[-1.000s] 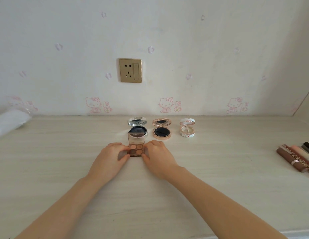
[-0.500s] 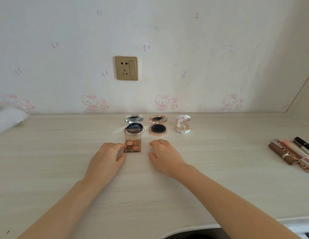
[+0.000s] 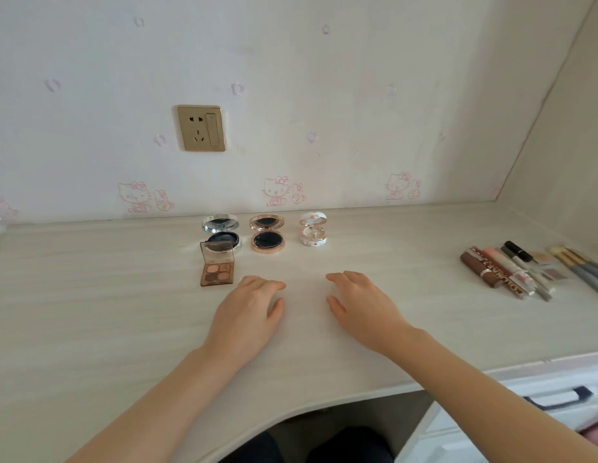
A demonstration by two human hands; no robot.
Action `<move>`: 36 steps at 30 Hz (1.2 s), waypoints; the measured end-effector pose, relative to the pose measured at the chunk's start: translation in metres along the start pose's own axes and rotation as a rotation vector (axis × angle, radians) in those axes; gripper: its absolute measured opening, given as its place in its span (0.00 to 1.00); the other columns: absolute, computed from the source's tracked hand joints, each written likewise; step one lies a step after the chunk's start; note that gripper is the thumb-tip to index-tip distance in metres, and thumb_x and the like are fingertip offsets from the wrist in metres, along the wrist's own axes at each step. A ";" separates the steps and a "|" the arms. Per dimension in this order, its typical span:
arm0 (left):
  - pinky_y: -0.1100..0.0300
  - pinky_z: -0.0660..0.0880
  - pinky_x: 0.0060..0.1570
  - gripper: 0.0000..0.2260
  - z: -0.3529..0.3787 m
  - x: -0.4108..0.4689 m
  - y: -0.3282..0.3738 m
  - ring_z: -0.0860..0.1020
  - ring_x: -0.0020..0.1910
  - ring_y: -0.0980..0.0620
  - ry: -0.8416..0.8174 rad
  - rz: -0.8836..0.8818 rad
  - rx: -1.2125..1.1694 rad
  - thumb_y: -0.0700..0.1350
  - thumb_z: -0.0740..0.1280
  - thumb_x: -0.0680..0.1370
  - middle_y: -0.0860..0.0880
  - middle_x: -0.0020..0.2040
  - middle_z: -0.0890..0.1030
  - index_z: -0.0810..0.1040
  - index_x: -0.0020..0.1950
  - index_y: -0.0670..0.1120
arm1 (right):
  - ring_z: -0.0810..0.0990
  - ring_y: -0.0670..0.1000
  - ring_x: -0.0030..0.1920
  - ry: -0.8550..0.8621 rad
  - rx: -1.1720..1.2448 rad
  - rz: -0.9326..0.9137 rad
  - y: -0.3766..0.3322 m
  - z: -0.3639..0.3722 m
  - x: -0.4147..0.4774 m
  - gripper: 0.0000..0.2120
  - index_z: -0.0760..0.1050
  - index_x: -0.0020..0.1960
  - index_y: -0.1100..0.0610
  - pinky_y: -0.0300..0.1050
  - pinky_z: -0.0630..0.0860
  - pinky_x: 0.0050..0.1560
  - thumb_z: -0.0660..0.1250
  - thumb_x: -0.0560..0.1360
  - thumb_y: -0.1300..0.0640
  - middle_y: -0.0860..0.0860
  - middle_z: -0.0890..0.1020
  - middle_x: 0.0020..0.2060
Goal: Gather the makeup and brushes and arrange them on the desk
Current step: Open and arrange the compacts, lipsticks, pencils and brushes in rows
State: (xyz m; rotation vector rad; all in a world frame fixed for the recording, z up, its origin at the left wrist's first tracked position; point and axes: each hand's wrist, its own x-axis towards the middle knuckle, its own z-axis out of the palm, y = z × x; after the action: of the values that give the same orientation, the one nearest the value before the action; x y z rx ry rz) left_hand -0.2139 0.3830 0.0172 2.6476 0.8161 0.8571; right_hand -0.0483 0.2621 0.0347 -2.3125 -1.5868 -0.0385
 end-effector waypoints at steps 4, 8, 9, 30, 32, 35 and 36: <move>0.58 0.73 0.54 0.13 0.023 0.012 0.034 0.71 0.62 0.54 -0.046 0.070 -0.039 0.45 0.63 0.78 0.54 0.55 0.81 0.78 0.62 0.48 | 0.63 0.50 0.71 0.040 -0.023 0.074 0.035 -0.015 -0.025 0.21 0.62 0.73 0.54 0.44 0.67 0.63 0.55 0.81 0.52 0.51 0.71 0.67; 0.58 0.73 0.54 0.14 0.048 0.027 0.069 0.70 0.63 0.55 -0.101 0.120 -0.082 0.45 0.62 0.79 0.55 0.56 0.81 0.77 0.63 0.49 | 0.65 0.49 0.70 0.089 -0.050 0.143 0.072 -0.031 -0.046 0.20 0.63 0.72 0.53 0.43 0.69 0.62 0.55 0.81 0.52 0.50 0.73 0.65; 0.58 0.73 0.54 0.14 0.055 0.031 0.079 0.70 0.62 0.55 -0.113 0.135 -0.095 0.45 0.61 0.79 0.55 0.57 0.81 0.77 0.63 0.49 | 0.65 0.49 0.69 0.103 -0.055 0.158 0.081 -0.035 -0.050 0.20 0.63 0.72 0.53 0.43 0.69 0.61 0.56 0.81 0.52 0.50 0.74 0.65; 0.51 0.75 0.50 0.10 0.191 0.160 0.265 0.73 0.54 0.48 -0.239 0.308 -0.364 0.43 0.61 0.78 0.50 0.50 0.82 0.81 0.54 0.49 | 0.76 0.58 0.51 0.324 -0.188 0.565 0.287 -0.110 -0.074 0.15 0.73 0.61 0.52 0.51 0.77 0.42 0.58 0.76 0.56 0.55 0.81 0.48; 0.51 0.74 0.51 0.10 0.204 0.174 0.278 0.72 0.56 0.48 -0.242 0.309 -0.373 0.44 0.61 0.79 0.50 0.52 0.82 0.80 0.56 0.48 | 0.76 0.59 0.52 0.322 -0.196 0.592 0.304 -0.112 -0.069 0.15 0.74 0.60 0.54 0.52 0.77 0.43 0.58 0.76 0.57 0.55 0.81 0.50; 0.50 0.73 0.55 0.12 0.223 0.194 0.295 0.71 0.60 0.48 -0.300 0.299 -0.396 0.45 0.61 0.79 0.47 0.55 0.80 0.78 0.60 0.47 | 0.75 0.60 0.54 0.298 -0.223 0.615 0.327 -0.114 -0.060 0.13 0.75 0.58 0.58 0.50 0.74 0.43 0.59 0.76 0.57 0.55 0.80 0.51; 0.50 0.73 0.56 0.13 0.229 0.201 0.300 0.70 0.61 0.47 -0.323 0.295 -0.402 0.45 0.61 0.79 0.47 0.56 0.80 0.78 0.62 0.47 | 0.75 0.60 0.52 0.286 -0.227 0.625 0.334 -0.115 -0.056 0.12 0.75 0.56 0.59 0.49 0.73 0.42 0.59 0.77 0.57 0.55 0.79 0.49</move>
State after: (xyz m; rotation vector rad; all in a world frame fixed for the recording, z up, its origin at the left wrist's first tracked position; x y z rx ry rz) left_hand 0.1891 0.2415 0.0418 2.4732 0.1540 0.5557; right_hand 0.2540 0.0706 0.0450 -2.7246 -0.7133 -0.3939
